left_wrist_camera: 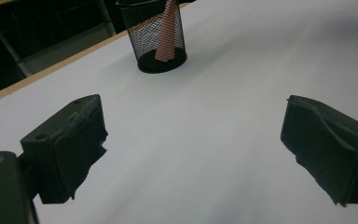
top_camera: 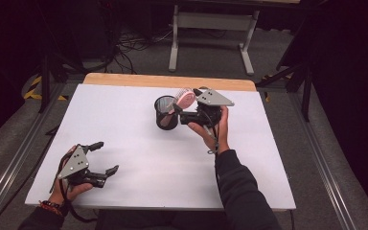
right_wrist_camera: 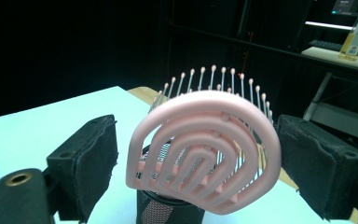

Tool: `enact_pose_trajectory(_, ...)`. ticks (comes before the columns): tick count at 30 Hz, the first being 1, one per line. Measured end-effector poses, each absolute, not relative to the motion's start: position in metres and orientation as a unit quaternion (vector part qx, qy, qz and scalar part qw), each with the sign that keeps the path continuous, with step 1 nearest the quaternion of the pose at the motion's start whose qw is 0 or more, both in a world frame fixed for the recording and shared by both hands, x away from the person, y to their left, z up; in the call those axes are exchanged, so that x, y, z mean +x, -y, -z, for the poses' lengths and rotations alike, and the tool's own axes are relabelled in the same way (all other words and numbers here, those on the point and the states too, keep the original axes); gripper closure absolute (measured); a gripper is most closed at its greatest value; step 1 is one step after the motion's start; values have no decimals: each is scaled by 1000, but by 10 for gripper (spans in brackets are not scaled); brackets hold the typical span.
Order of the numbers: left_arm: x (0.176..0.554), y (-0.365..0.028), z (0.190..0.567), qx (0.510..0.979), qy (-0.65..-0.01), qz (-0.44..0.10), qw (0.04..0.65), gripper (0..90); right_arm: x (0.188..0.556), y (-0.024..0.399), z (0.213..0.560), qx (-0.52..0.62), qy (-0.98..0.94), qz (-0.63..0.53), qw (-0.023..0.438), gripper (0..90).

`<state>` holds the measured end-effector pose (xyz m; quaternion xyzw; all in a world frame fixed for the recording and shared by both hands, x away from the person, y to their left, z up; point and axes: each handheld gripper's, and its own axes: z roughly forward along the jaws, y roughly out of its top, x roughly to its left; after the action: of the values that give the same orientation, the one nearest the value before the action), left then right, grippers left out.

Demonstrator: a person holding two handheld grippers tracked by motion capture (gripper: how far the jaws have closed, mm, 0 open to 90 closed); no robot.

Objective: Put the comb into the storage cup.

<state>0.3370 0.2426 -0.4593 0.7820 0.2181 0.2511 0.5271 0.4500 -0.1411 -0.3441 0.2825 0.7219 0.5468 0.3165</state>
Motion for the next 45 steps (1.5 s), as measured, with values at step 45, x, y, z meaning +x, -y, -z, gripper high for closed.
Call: enact_pose_trajectory(45,339,-243,460,785,-222,-246,523,65,427,154,316,251,-730,-519,367,101)
